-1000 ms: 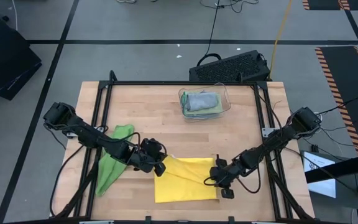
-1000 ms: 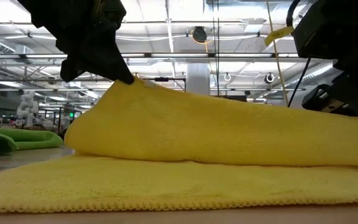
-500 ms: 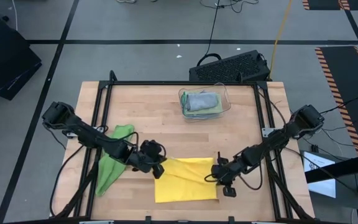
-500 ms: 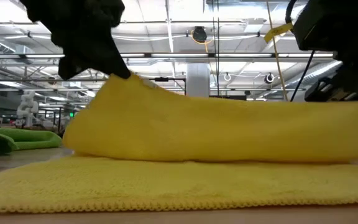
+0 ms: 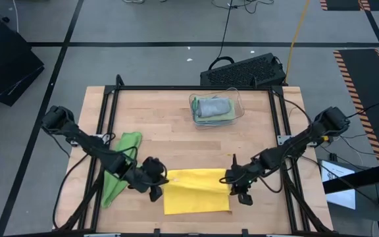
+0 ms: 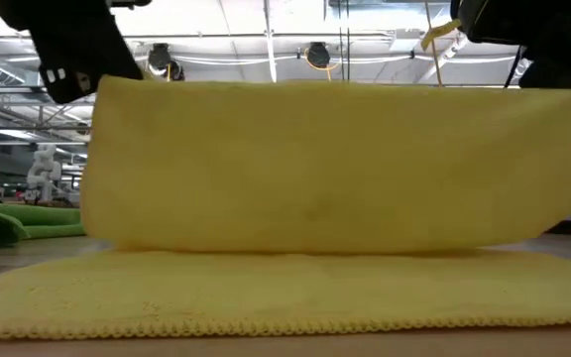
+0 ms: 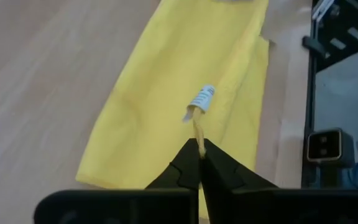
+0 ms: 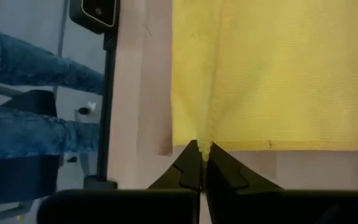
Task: Fold microfiber towels
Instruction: Fold the yellow towel
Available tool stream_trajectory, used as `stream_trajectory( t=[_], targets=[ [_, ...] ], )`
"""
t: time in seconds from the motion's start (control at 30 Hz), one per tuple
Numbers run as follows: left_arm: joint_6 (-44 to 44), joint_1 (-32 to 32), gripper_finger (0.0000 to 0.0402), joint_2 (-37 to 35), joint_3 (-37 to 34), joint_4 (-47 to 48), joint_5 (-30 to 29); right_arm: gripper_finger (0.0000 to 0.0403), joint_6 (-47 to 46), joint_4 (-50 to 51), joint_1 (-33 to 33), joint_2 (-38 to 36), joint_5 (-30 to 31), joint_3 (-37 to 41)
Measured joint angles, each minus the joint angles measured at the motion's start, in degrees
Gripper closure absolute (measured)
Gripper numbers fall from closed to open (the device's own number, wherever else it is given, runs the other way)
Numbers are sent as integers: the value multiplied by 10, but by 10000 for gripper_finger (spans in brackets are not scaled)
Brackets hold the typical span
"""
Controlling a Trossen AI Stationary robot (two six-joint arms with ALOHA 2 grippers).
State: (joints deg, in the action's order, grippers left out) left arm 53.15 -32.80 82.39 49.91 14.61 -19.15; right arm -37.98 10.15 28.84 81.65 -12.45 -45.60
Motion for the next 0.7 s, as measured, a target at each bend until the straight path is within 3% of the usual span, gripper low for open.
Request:
stream_trajectory(
  t=[0.23,0.4,0.7],
  targets=[
    [-1,-16,396,16,0,10,-2,402,-9,-42,0,36,-29,0],
    [-1,-21,398,43,0,-27,28,402,-18,-56,1,52,-46,0],
    [10,-34,398,58,0,-38,31,403,-24,-56,5,53,-46,5]
  ],
)
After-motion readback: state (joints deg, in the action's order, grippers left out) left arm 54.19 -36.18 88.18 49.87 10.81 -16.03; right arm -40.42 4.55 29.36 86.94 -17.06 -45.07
